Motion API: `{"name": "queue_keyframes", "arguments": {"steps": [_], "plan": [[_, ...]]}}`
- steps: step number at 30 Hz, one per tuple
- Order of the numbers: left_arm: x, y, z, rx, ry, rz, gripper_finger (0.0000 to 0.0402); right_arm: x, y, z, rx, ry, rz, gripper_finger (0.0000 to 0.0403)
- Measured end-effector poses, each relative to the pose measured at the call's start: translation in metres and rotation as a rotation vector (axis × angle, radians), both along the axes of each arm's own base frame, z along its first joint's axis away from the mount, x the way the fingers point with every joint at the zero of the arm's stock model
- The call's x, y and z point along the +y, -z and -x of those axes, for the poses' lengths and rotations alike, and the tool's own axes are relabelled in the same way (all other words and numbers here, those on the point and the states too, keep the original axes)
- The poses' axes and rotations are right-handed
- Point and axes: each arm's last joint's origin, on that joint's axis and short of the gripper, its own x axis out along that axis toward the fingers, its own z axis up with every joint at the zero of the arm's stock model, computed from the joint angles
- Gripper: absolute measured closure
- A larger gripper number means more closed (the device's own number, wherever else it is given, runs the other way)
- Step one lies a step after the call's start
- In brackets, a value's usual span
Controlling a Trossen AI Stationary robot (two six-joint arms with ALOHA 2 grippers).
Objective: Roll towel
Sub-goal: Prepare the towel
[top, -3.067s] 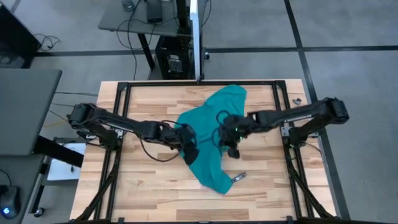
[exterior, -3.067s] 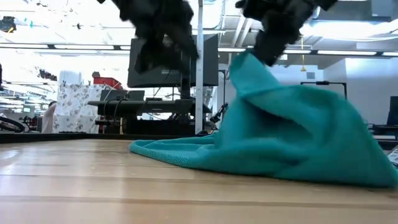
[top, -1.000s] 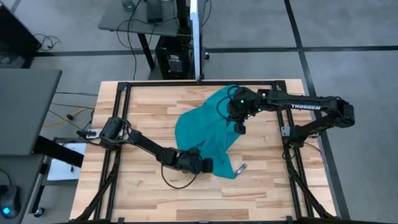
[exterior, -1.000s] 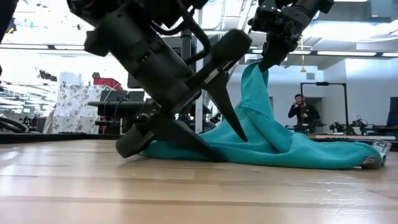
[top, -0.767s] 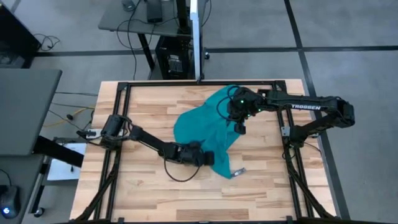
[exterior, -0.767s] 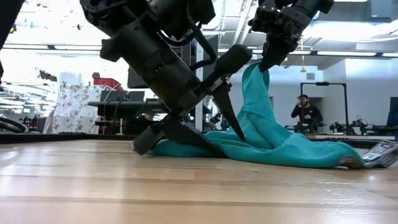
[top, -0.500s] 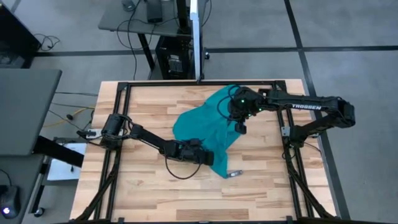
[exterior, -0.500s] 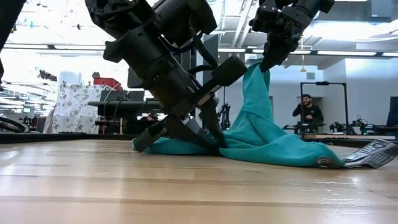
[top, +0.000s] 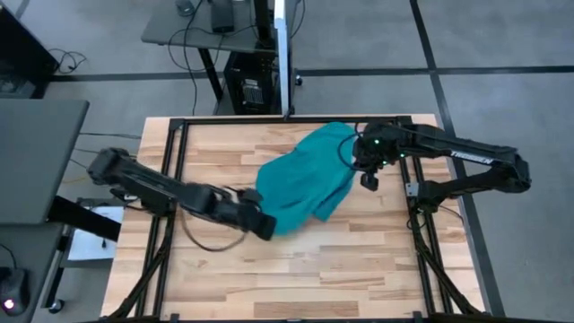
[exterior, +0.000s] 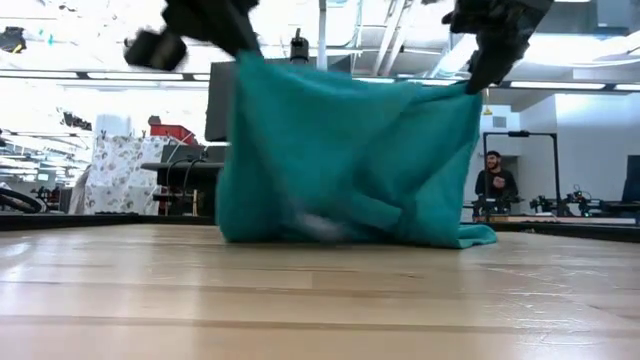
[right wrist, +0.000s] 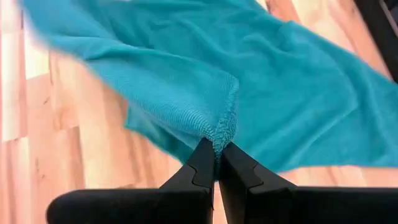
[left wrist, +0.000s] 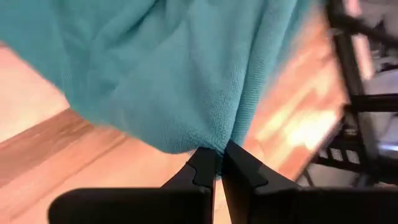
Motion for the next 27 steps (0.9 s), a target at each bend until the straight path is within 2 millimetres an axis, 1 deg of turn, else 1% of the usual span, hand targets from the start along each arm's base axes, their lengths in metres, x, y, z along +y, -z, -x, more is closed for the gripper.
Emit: {"name": "queue_keyframes", "arguments": {"steps": [3,5,8,11,14,18,20,24,27], "plan": [[0.005,-0.016,0.018,-0.01,0.035,0.036,0.0401,0.01,0.003,-0.001,0.014,-0.006,-0.034,0.0403],[0.005,-0.026,0.027,-0.044,0.081,0.086,0.0401,0.02,0.009,-0.002,0.032,-0.016,-0.067,0.0403],[-0.002,-0.037,0.039,-0.071,0.169,0.158,0.0401,0.043,0.02,-0.004,0.046,-0.052,-0.126,0.0403],[-0.014,-0.036,0.046,-0.03,0.226,0.221,0.0401,0.072,0.032,-0.005,0.069,-0.11,-0.179,0.0403],[-0.025,-0.028,0.05,0.043,0.253,0.251,0.0401,0.099,0.043,-0.006,0.053,-0.164,-0.23,0.0403],[-0.04,-0.002,0.05,0.187,0.278,0.296,0.0401,0.127,0.057,-0.008,0.025,-0.199,-0.303,0.0403],[-0.049,0.008,0.049,0.234,0.303,0.314,0.0401,0.14,0.064,-0.005,0.035,-0.207,-0.334,0.0403],[-0.067,0.027,0.041,0.246,0.428,0.323,0.0402,0.171,0.072,0.003,0.067,-0.236,-0.409,0.0403],[-0.074,0.04,0.034,0.233,0.513,0.314,0.0402,0.199,0.077,0.011,0.071,-0.236,-0.515,0.0403]]}}
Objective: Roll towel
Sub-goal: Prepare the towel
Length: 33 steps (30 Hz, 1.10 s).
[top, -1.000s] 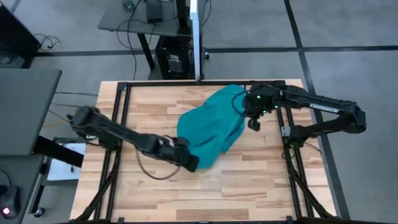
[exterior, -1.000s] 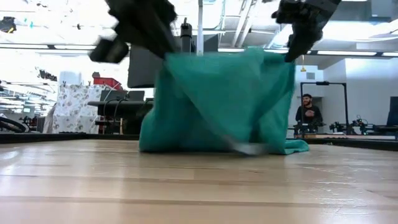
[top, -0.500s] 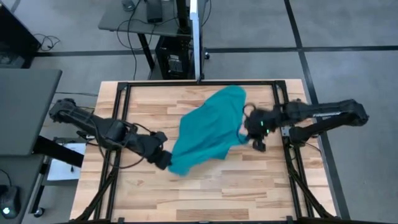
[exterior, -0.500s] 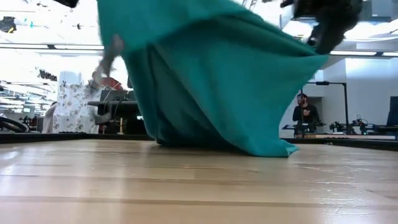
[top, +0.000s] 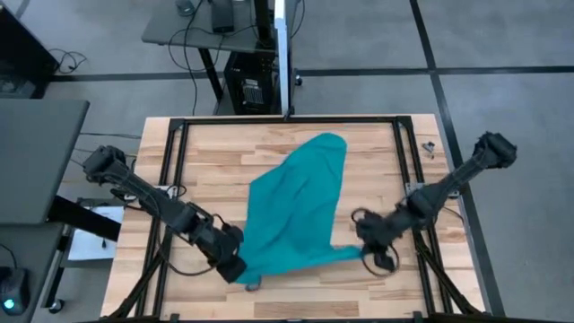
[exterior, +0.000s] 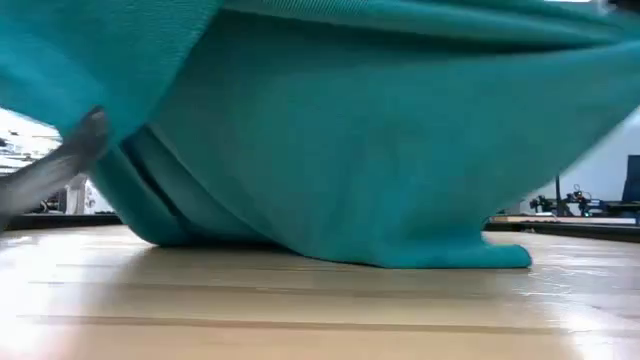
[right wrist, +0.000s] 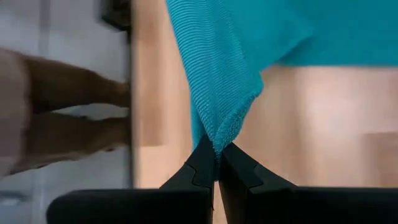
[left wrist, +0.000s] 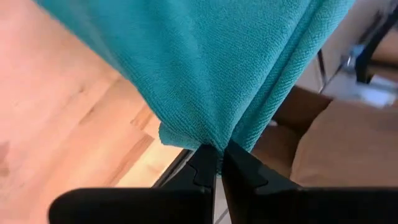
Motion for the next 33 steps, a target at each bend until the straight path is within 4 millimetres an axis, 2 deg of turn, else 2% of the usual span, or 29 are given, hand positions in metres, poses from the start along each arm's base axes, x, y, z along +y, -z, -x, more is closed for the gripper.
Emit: {"name": "queue_keyframes", "arguments": {"steps": [4,7,10,13,16,20,25,29,33], "plan": [[-0.003,0.022,-0.005,0.03,0.093,-0.078,0.0401,0.03,0.02,0.005,0.087,0.102,-0.076,0.0401],[-0.007,0.036,-0.009,0.065,0.184,-0.093,0.0395,0.044,0.038,0.003,0.205,0.29,-0.117,0.0383],[-0.017,0.045,-0.005,0.119,0.318,-0.02,0.0373,0.061,0.056,-0.002,0.305,0.356,-0.217,0.0339],[-0.023,0.048,0.0,0.144,0.402,0.011,0.0341,0.078,0.06,-0.009,0.305,0.369,-0.345,0.0282],[-0.028,0.047,0.002,0.124,0.428,0.022,0.0314,0.085,0.064,-0.014,0.302,0.383,-0.413,0.0224],[-0.026,0.035,0.001,0.031,0.385,-0.006,0.0303,0.081,0.057,-0.023,0.232,0.431,-0.431,0.017],[-0.016,0.019,0.006,-0.057,0.342,-0.089,0.0303,0.059,0.036,-0.053,-0.038,0.491,-0.344,0.0154],[-0.008,0.021,0.006,-0.161,0.287,-0.364,0.0303,0.034,0.04,-0.094,-0.182,0.462,-0.18,0.0155],[-0.002,0.038,-0.006,-0.176,0.272,-0.463,0.0304,0.018,0.049,-0.142,-0.331,0.421,-0.056,0.0158]]}}
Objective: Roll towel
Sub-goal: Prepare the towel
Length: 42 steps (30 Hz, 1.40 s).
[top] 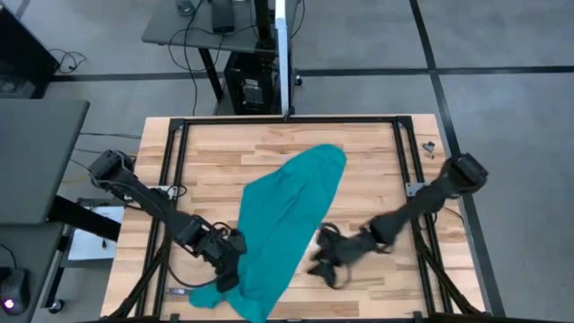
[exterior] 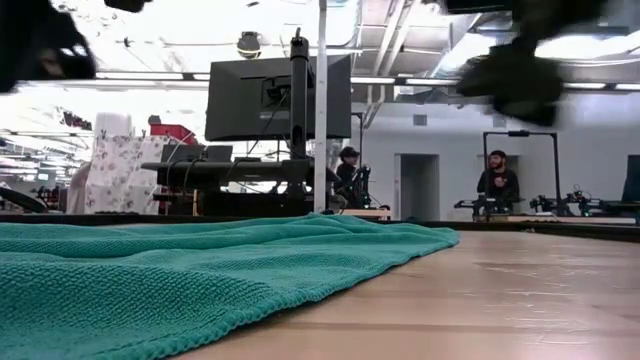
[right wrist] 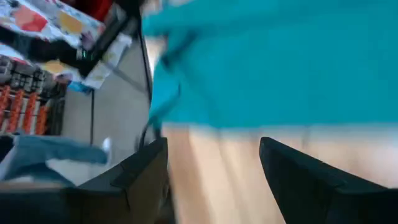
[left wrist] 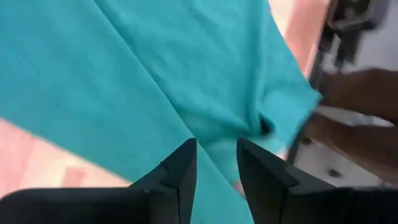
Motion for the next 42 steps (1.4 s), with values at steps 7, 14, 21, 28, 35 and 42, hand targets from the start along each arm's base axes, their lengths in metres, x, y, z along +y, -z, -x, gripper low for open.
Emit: {"name": "queue_keyframes", "arguments": {"steps": [7,14,21,28,35,42], "plan": [[0.023,0.051,0.003,0.1,-0.184,-0.27,0.0304,-0.012,0.042,-0.049,0.115,0.005,0.176,0.0169],[0.034,0.073,0.011,0.112,-0.246,-0.303,0.0304,-0.008,0.072,-0.064,0.302,-0.01,0.27,0.0179],[0.044,0.087,0.024,0.16,-0.317,-0.324,0.0304,0.018,0.063,-0.031,0.437,-0.114,0.378,0.0181],[0.052,0.089,0.028,0.203,-0.36,-0.339,0.0304,0.041,0.047,0.008,0.559,-0.233,0.454,0.0181],[0.064,0.063,0.023,0.183,-0.392,-0.315,0.0304,0.043,0.011,0.024,0.519,-0.229,0.412,0.0181],[0.07,0.03,0.01,0.011,-0.359,-0.29,0.0304,0.042,-0.02,-0.019,0.084,-0.176,0.242,0.0181]]}}
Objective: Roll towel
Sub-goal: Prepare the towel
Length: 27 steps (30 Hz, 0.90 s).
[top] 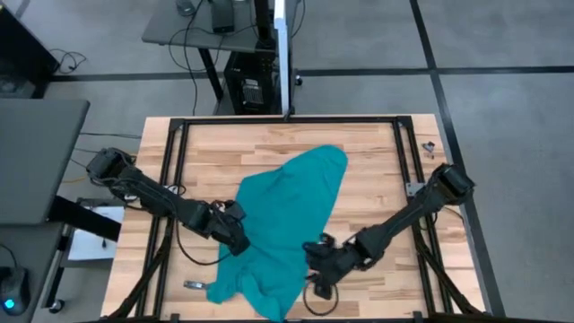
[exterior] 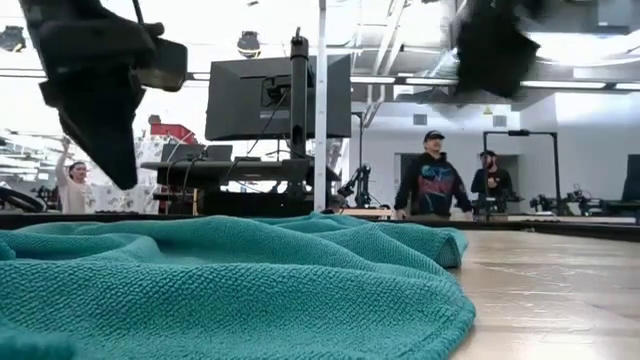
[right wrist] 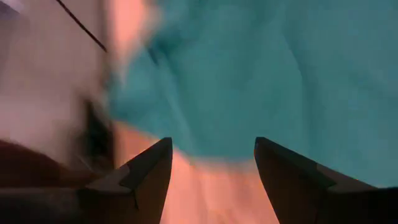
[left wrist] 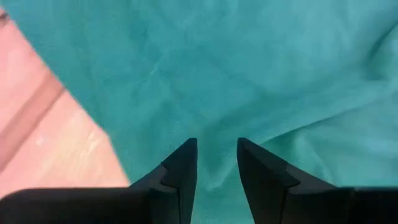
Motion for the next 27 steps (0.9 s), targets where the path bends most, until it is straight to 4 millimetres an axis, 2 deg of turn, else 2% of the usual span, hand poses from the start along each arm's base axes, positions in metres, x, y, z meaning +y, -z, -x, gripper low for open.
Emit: {"name": "queue_keyframes", "arguments": {"steps": [2,6,10,14,21,27], "plan": [[0.006,0.003,0.0,0.008,-0.005,-0.017,0.0304,0.001,0.013,-0.013,-0.017,-0.039,-0.048,0.0181],[0.012,0.019,0.003,0.042,-0.029,-0.021,0.0304,0.0,0.059,-0.026,0.082,-0.031,-0.099,0.0183],[0.011,0.029,0.003,0.016,-0.037,0.014,0.0304,0.003,0.072,-0.036,0.046,-0.003,-0.168,0.0188],[0.013,0.041,0.009,0.019,-0.052,0.022,0.0304,0.006,0.091,-0.033,0.118,0.029,-0.171,0.0195],[0.02,0.058,0.025,0.048,-0.123,0.009,0.0304,0.027,0.092,-0.016,0.188,-0.008,-0.175,0.02],[0.022,0.062,0.028,0.061,-0.122,0.002,0.0304,0.047,0.088,0.007,0.268,-0.093,-0.15,0.02]]}}
